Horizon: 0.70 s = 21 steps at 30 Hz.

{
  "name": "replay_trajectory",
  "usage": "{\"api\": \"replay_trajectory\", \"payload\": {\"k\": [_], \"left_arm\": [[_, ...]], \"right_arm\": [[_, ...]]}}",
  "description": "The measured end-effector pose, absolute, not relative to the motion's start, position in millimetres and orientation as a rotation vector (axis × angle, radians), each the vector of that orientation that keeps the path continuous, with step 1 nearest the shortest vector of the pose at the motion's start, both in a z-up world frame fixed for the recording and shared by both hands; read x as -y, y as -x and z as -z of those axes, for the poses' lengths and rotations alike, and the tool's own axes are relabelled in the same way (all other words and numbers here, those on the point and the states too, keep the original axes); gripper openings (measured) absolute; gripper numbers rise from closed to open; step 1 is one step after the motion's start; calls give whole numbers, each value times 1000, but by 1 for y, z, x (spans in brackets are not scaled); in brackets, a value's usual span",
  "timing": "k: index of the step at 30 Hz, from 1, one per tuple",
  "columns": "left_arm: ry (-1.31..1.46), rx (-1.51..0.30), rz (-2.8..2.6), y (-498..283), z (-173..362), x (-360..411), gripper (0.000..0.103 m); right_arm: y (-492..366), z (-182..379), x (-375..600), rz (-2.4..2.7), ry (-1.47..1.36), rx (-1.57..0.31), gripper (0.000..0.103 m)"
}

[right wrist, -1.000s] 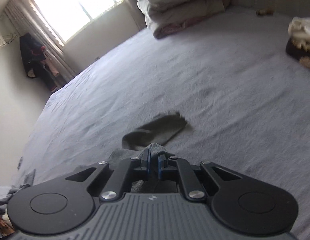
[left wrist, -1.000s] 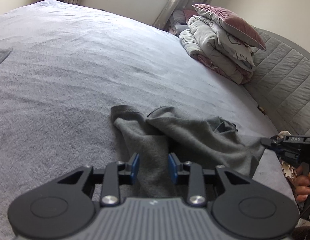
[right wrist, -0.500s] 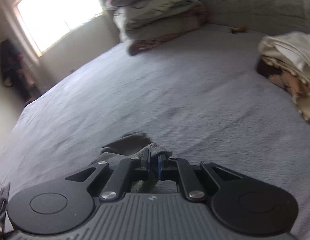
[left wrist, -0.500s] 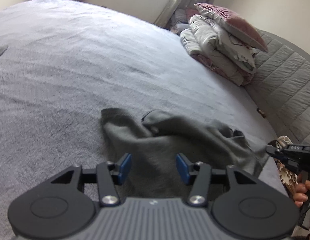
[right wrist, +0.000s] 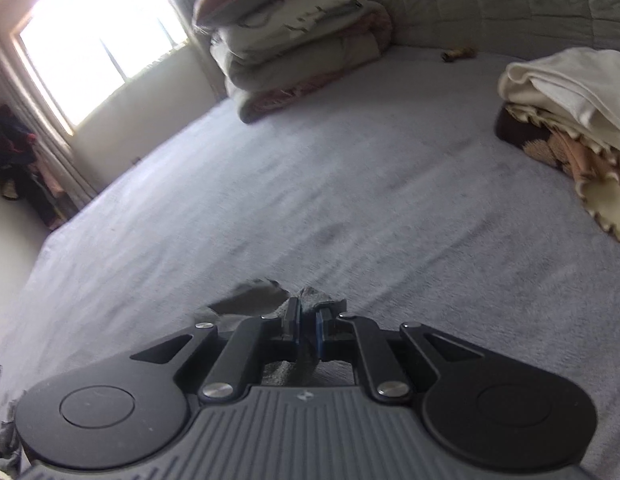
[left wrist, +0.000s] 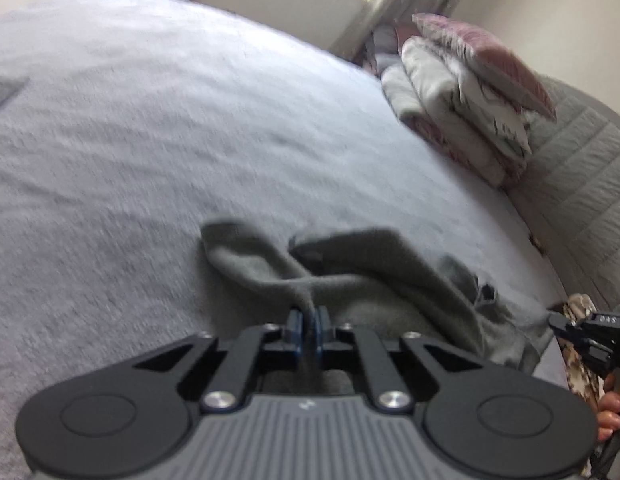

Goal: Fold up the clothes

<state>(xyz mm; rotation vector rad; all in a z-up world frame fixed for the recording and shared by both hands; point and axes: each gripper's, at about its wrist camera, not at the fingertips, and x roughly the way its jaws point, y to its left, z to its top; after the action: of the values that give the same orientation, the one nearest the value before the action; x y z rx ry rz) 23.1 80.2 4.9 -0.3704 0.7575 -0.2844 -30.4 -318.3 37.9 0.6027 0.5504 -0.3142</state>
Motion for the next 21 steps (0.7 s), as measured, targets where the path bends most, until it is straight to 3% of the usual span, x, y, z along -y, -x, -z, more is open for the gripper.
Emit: {"api": "replay_trajectory", "payload": {"k": [9, 21], "left_arm": [[336, -598, 174, -1, -41, -104, 4], [334, -658, 108, 1, -40, -148, 4]], "right_arm": [[4, -58, 304, 192, -608, -504, 8], [-74, -111, 249, 42, -465, -486, 8]]}}
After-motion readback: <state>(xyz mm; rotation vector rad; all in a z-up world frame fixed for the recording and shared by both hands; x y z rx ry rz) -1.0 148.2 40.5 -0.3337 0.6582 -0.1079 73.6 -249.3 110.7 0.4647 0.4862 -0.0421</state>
